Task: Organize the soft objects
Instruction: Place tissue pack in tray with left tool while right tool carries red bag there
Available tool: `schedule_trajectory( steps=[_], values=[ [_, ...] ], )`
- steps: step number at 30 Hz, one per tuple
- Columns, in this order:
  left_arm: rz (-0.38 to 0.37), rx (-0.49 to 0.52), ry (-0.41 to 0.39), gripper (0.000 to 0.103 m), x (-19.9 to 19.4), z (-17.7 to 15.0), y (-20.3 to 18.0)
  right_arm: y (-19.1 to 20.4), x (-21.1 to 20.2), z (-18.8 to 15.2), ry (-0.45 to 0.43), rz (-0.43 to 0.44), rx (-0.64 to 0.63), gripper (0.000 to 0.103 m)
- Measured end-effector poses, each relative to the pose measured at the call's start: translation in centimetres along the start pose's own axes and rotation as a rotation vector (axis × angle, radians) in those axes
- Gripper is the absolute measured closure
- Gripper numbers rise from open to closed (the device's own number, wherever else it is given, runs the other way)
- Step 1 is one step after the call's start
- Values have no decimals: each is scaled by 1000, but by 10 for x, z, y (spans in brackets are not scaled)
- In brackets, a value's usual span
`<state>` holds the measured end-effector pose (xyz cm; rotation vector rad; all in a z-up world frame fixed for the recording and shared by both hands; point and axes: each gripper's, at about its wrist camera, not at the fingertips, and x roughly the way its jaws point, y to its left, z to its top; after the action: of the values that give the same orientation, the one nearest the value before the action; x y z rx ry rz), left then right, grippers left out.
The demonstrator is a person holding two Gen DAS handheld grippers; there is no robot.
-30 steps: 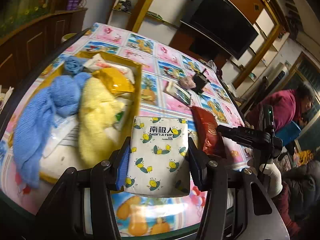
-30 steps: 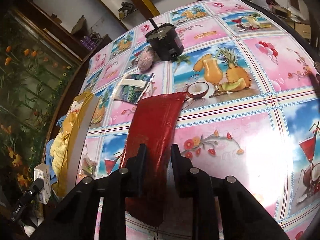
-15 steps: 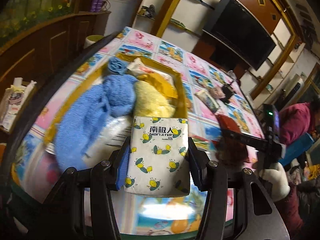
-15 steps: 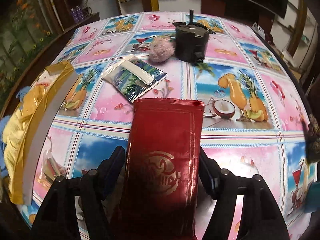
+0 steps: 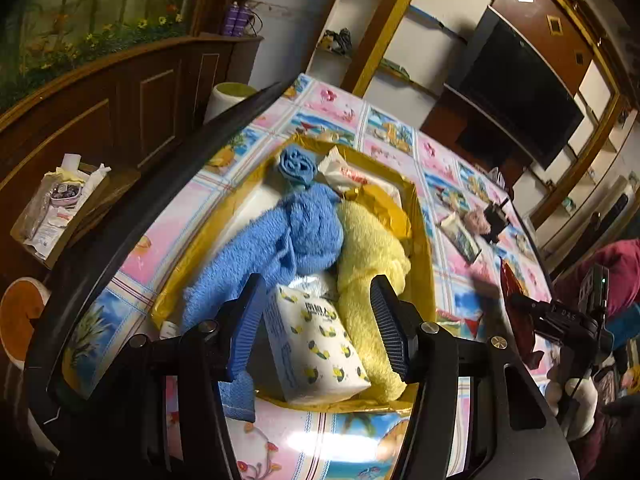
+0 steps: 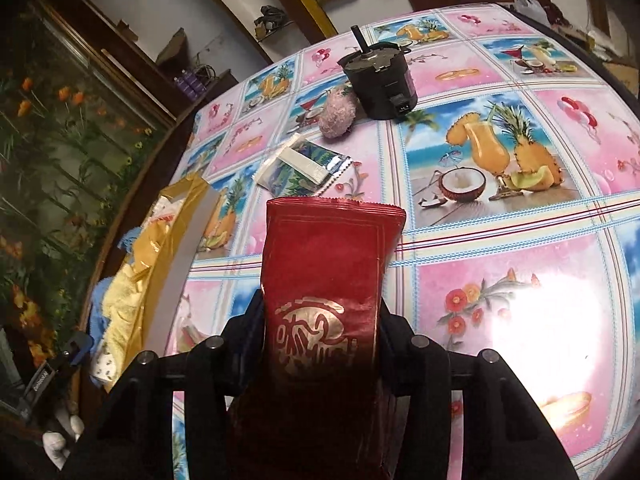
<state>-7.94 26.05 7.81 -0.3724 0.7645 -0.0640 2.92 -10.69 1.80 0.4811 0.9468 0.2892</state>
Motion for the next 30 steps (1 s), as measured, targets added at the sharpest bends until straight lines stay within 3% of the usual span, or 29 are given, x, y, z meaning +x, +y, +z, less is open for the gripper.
schedule_trajectory(
  steps=[7,13,21,26,30],
  values=[
    [-56,-26,-11,48,-5,-1,2,57,-12,22,-17,149,-42,55],
    [-71,26,16,48,0,-9,-5,133,25,49,52,219,-141,55],
    [-31,24,45,48,7,-11,14,222,105,54,141,137,-295,55],
    [19,29,45,48,9,-12,22,248,154,54,191,57,-327,55],
    [72,53,40,48,11,-16,20,263,173,49,208,-11,-408,46]
  ],
)
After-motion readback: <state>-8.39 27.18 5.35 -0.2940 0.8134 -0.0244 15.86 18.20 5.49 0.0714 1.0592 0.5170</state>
